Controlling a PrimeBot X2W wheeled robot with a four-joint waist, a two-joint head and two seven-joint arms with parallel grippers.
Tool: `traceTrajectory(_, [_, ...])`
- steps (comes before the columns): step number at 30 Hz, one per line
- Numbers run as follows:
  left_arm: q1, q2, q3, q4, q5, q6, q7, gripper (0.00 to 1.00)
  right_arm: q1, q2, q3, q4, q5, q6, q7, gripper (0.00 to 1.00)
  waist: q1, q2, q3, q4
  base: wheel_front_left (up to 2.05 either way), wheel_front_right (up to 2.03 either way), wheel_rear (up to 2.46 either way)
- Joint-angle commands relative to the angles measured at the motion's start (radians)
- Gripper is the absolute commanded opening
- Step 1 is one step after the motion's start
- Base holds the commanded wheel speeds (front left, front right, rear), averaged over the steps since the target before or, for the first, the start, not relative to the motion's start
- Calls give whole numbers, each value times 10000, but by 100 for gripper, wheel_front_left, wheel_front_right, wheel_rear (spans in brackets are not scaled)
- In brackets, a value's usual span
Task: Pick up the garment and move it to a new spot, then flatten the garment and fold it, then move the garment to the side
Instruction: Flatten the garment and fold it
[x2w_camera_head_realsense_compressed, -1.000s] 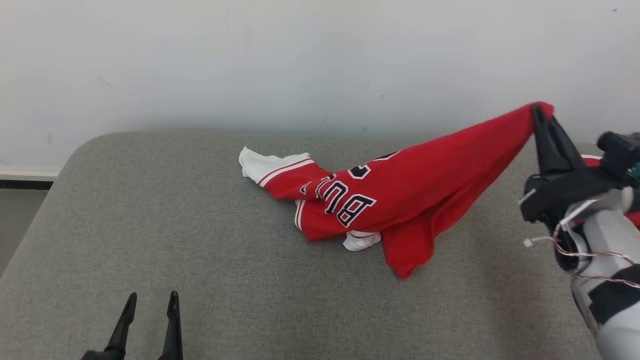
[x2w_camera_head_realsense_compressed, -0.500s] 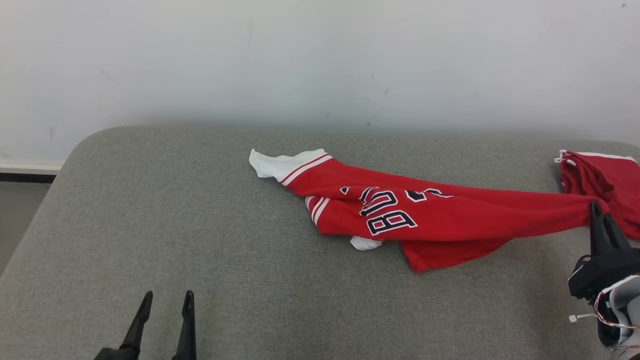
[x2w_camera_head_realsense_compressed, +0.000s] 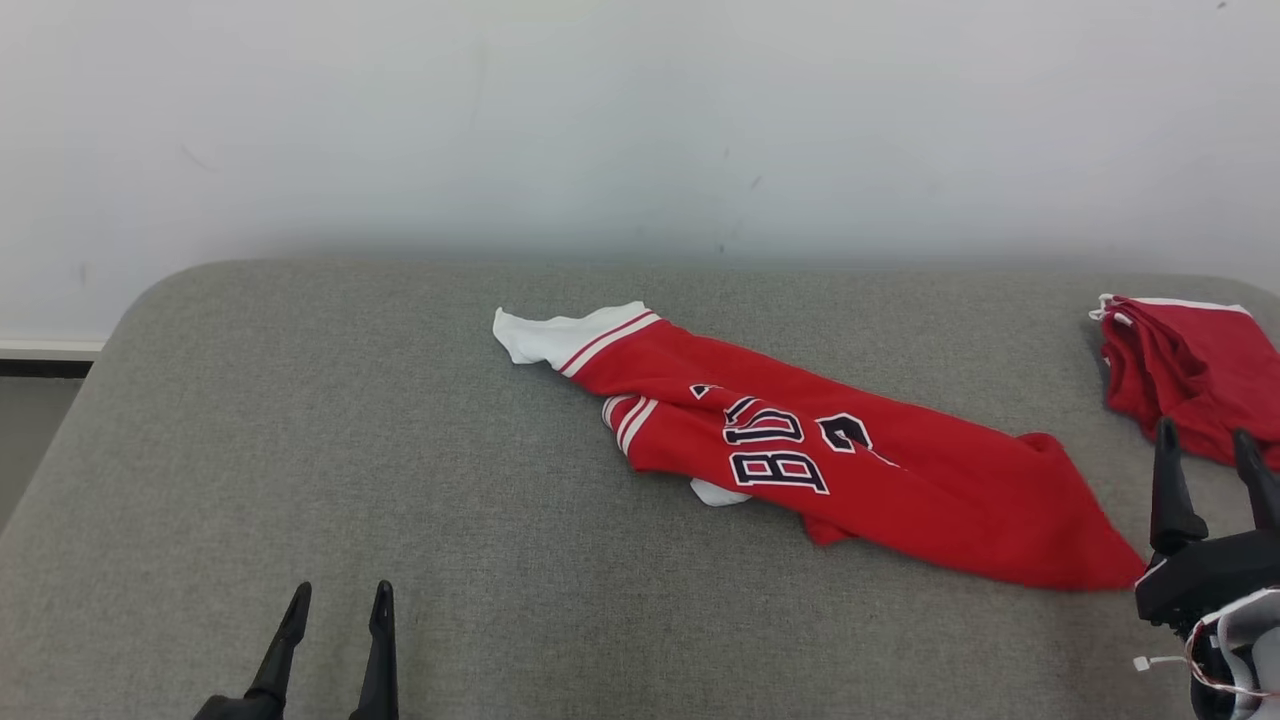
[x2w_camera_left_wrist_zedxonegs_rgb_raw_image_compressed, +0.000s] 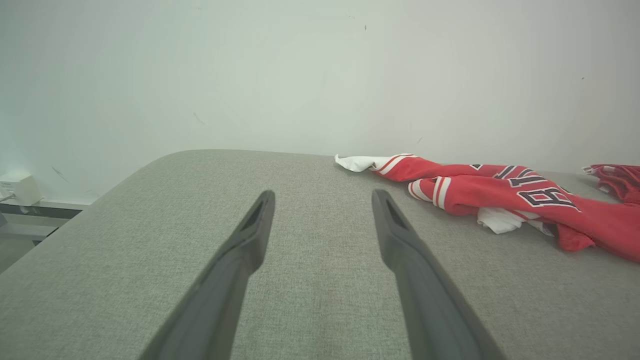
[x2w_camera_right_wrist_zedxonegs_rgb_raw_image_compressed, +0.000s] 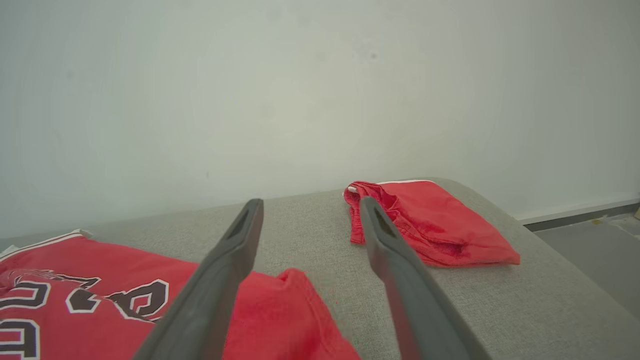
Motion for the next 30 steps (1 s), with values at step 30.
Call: traceTrajectory(30, [559, -32, 614, -336, 308, 20, -29, 100, 5247, 2540, -447, -5617, -1161, -22, -5, 100, 0, -1, -507, 88, 0, 0, 0])
